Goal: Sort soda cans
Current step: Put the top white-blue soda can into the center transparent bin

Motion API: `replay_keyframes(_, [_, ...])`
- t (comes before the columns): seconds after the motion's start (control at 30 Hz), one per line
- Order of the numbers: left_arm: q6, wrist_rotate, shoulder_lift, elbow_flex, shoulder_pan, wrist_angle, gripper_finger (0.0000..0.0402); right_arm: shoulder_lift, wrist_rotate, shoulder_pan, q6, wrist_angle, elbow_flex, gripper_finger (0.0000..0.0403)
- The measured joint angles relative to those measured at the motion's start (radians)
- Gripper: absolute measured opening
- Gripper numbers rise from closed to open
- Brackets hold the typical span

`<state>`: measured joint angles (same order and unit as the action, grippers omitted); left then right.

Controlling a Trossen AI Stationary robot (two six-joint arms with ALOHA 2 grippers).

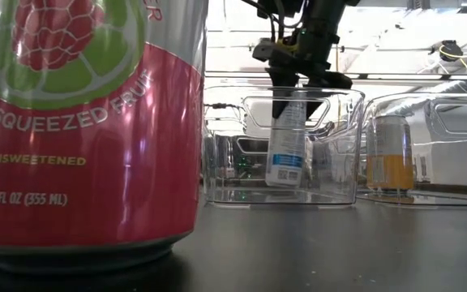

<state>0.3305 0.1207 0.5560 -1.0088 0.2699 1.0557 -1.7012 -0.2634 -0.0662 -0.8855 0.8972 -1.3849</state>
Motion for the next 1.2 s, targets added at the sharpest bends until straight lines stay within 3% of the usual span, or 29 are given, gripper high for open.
replay_keyframes(0.93, [-0.002, 0.053, 0.0, 0.0, 0.0, 0.0, 0.0128, -0.032, -0.025, 0.008, 0.096, -0.006, -0.005, 0.0249])
replay_keyframes(1.2, [0.0, 0.061, 0.0, 0.0, 0.0, 0.0, 0.0128, -0.03, -0.021, 0.009, 0.117, -0.016, -0.004, 0.0282])
